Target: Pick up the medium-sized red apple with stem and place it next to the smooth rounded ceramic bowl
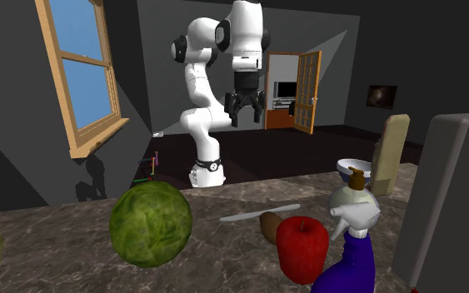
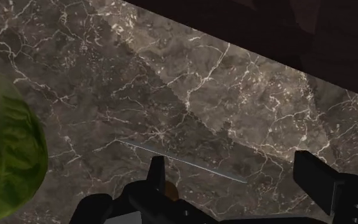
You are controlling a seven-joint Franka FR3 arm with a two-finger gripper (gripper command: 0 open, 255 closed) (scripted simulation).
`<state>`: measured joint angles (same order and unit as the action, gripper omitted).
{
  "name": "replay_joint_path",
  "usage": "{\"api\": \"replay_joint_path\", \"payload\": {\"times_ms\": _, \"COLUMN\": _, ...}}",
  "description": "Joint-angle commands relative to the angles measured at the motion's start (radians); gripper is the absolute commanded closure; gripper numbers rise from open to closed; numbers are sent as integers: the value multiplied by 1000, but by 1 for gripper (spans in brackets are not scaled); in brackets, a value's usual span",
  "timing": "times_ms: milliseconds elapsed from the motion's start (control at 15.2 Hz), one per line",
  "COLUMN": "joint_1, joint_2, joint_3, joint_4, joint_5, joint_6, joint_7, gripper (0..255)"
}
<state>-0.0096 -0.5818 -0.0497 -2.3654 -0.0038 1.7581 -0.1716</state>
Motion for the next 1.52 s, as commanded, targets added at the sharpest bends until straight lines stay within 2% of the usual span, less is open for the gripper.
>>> {"api": "replay_joint_path", "payload": {"times_ms": 0, "joint_1": 3, "joint_2": 58, "joint_3": -25, "joint_4": 17, "joint_5": -8, "joint_6": 56, "joint_7": -57, "gripper": 0}}
{"api": "replay_joint_path", "payload": {"times_ms": 330, "joint_1": 14, "joint_2": 229, "joint_3": -80, "joint_4": 106, "joint_5": -4, "joint_6": 170, "joint_7": -196, "gripper": 0}}
{"api": "replay_joint_path", "payload": {"times_ms": 726, "joint_1": 27, "joint_2": 445, "joint_3": -129, "joint_4": 261, "joint_5": 41, "joint_6": 266, "joint_7": -368, "gripper": 0}}
{"api": "replay_joint_path", "payload": {"times_ms": 1056, "joint_1": 25, "joint_2": 632, "joint_3": -146, "joint_4": 429, "joint_5": 104, "joint_6": 305, "joint_7": -508, "gripper": 0}}
{"api": "replay_joint_path", "payload": {"times_ms": 1452, "joint_1": -1, "joint_2": 861, "joint_3": -133, "joint_4": 685, "joint_5": 182, "joint_6": 302, "joint_7": -655, "gripper": 0}}
